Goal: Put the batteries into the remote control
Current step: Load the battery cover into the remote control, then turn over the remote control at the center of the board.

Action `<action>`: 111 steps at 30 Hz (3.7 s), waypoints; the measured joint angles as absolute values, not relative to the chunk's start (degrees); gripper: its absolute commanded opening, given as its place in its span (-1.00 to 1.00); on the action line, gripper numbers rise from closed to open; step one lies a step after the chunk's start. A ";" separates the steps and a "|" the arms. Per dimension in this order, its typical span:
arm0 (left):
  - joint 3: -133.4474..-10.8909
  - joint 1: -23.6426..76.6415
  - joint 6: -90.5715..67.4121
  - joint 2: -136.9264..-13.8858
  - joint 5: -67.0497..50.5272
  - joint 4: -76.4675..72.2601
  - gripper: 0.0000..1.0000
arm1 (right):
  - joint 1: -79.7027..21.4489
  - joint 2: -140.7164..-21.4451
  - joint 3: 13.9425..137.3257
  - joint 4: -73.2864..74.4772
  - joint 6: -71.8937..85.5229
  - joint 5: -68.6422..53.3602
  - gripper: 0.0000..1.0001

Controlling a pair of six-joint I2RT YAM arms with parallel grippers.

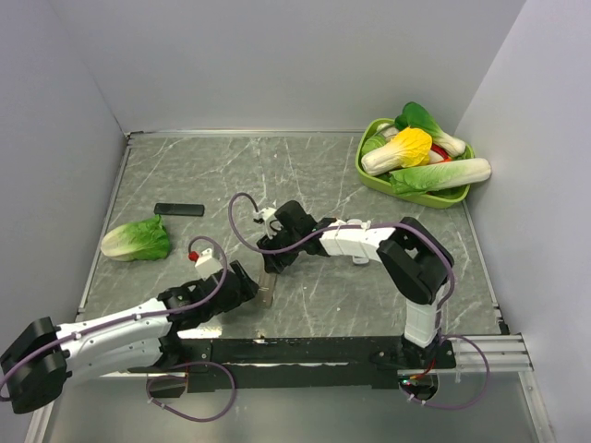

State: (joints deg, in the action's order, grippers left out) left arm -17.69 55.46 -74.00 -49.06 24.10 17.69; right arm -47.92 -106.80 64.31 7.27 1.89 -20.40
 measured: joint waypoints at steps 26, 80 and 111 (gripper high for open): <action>-38.72 55.37 -61.43 -69.32 24.58 22.68 0.99 | -39.83 -83.40 58.08 10.92 11.81 -12.56 0.88; -23.27 48.40 -58.22 -38.17 9.72 -9.39 -0.71 | -36.64 -77.87 26.74 -50.89 45.71 -50.89 0.99; -24.84 48.18 -53.71 -22.24 16.51 -3.14 0.99 | -37.50 -83.22 35.59 -46.35 45.15 -57.30 -1.00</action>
State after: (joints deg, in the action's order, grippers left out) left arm -24.84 48.18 -53.71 -22.24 16.51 -3.14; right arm -37.50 -83.22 35.59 -46.35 45.15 -57.30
